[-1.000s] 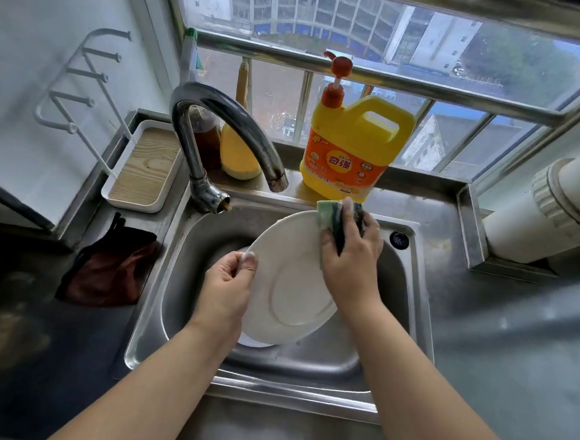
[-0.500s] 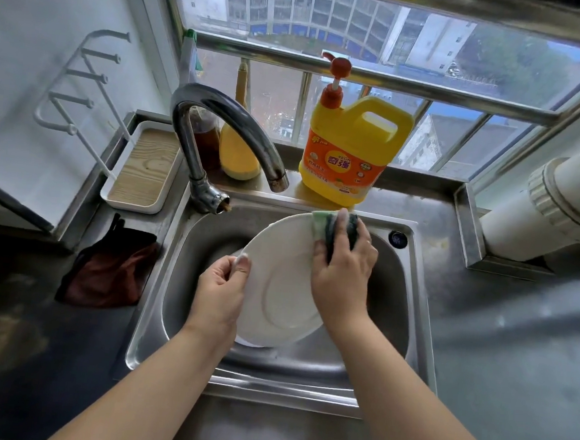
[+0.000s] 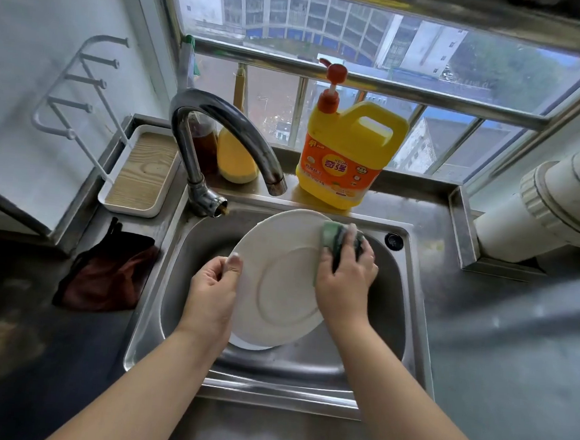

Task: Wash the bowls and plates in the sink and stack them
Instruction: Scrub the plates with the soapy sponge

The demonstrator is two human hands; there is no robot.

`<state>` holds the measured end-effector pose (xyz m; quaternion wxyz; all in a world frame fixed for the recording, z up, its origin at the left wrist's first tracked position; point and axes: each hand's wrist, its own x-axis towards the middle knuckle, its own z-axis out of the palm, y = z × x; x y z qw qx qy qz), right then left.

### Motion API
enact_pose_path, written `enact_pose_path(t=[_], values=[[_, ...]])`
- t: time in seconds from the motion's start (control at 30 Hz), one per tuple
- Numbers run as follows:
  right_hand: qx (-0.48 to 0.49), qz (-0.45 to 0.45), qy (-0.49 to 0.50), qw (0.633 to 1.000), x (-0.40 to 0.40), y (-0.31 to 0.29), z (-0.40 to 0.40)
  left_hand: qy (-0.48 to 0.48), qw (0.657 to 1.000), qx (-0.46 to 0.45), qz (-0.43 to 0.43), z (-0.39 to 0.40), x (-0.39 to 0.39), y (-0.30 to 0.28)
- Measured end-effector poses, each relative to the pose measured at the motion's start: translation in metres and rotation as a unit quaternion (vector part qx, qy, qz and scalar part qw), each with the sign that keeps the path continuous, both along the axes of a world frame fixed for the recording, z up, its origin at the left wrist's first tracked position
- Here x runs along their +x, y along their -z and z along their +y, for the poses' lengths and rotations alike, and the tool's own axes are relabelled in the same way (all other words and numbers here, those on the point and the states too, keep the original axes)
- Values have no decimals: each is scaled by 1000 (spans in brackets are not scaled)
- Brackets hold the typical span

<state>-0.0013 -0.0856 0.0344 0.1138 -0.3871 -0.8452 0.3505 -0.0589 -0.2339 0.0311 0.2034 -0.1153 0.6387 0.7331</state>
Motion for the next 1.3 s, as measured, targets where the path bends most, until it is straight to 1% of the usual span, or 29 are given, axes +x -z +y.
enact_pose_path(t=[0.1, 0.13, 0.2, 0.27, 0.33, 0.4, 0.5, 0.57, 0.63, 0.67, 0.77, 0.87, 0.93, 1.03, 1.13, 1.23, 1.3], values=[[47, 50, -140, 988, -6, -11, -29, 19, 1000, -13, 12, 2, 2, 0], [58, 59, -172, 982, -8, -12, -35, 23, 1000, -9, 9, 1, 2, 0], [76, 77, -179, 978, -9, -10, -31, 21, 1000, -7, 5, -1, 2, 0], [48, 63, -113, 991, -9, -2, -15, 10, 1000, -9, 8, -3, 0, 1], [-48, 5, -12, 999, -6, 6, 6, -1, 1000, 8, -3, -5, -2, 3], [-154, -8, 59, 986, -1, 16, 17, -15, 999, 38, -20, -6, -3, 4], [-240, 31, 113, 964, 11, 29, 12, -34, 997, 57, -36, -6, -5, 6], [-298, 65, 151, 940, 19, 31, 10, -41, 995, 72, -51, -7, -5, 7], [-350, 106, 171, 915, 24, 31, 11, -40, 992, 91, -72, -8, -3, 9], [-363, 122, 171, 908, 25, 30, 14, -42, 990, 104, -86, -9, -1, 10], [-360, 148, 144, 910, 25, 25, 20, -45, 980, 143, -128, -11, 4, 15], [-315, 145, 104, 932, 23, 14, 24, -29, 972, 165, -166, -11, 9, 17], [-275, 141, 75, 948, 22, 10, 29, -4, 970, 164, -177, -14, 9, 17], [-237, 122, 21, 964, 23, 4, 35, 82, 972, 143, -165, -25, -3, 15], [-200, 92, -57, 974, 25, -5, 39, 194, 968, 80, -141, -35, -29, 7], [-182, 66, -135, 972, 26, -13, 39, 320, 943, 18, -91, -31, -48, -9], [-164, 49, -172, 970, 24, -16, 36, 361, 931, -6, -55, -20, -52, -18]])
